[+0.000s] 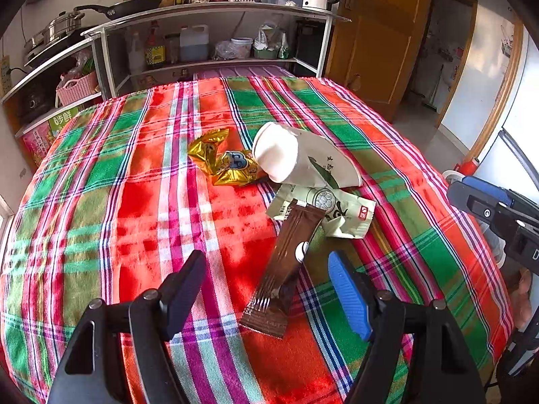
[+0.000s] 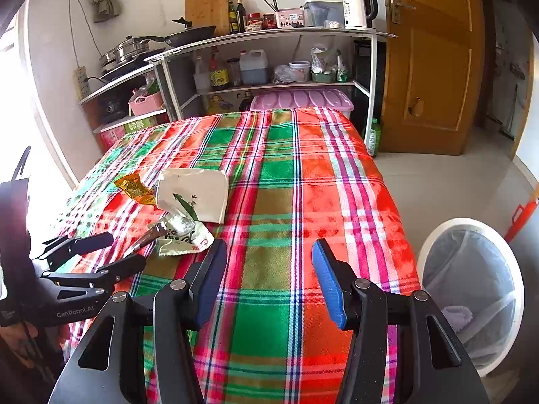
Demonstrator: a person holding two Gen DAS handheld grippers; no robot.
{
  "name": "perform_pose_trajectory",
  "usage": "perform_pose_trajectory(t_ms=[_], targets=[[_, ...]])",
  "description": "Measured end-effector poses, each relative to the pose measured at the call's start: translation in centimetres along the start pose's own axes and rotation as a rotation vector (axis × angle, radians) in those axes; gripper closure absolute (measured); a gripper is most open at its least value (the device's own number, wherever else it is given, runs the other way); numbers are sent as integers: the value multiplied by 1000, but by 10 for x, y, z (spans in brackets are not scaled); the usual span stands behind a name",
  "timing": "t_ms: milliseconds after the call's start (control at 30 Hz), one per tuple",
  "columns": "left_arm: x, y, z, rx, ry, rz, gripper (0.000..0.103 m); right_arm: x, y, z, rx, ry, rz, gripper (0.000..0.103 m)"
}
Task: Collect trash
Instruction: 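Grasp the brown coffee stick packet with the left tool, then grasp the white paper bag with the right tool while the left tool holds the brown packet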
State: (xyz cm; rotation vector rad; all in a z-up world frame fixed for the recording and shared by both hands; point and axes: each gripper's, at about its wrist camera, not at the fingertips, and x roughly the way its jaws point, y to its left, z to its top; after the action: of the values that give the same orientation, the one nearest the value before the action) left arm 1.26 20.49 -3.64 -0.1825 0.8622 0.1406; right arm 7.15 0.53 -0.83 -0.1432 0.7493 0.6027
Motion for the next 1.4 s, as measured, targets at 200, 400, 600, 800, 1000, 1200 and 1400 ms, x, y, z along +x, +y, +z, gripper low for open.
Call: perform_pose_trajectory(t_ms=[200,400,600,800,1000,1200,1400], targets=[[3,9,2,-23,4,-15,38,17,8,10,-13,24,31,49],[0,16,2,-13,3,-4,69,35,21,20,-32,43,69,49],[0,26,4,-26,3,-3,79,53,33,26,-45,69,109,49],[2,33,6,-34,3,-4,79,74,27,36,-4,108,172,49],[2,32,6,-36,5,-4,79,96,22,47,58,135,253,49],[4,34,6,-42,6,-9,79,107,25,48,63,161,296,46],[3,35,6,-46,5,-12,79,114,23,40,84,182,335,46]])
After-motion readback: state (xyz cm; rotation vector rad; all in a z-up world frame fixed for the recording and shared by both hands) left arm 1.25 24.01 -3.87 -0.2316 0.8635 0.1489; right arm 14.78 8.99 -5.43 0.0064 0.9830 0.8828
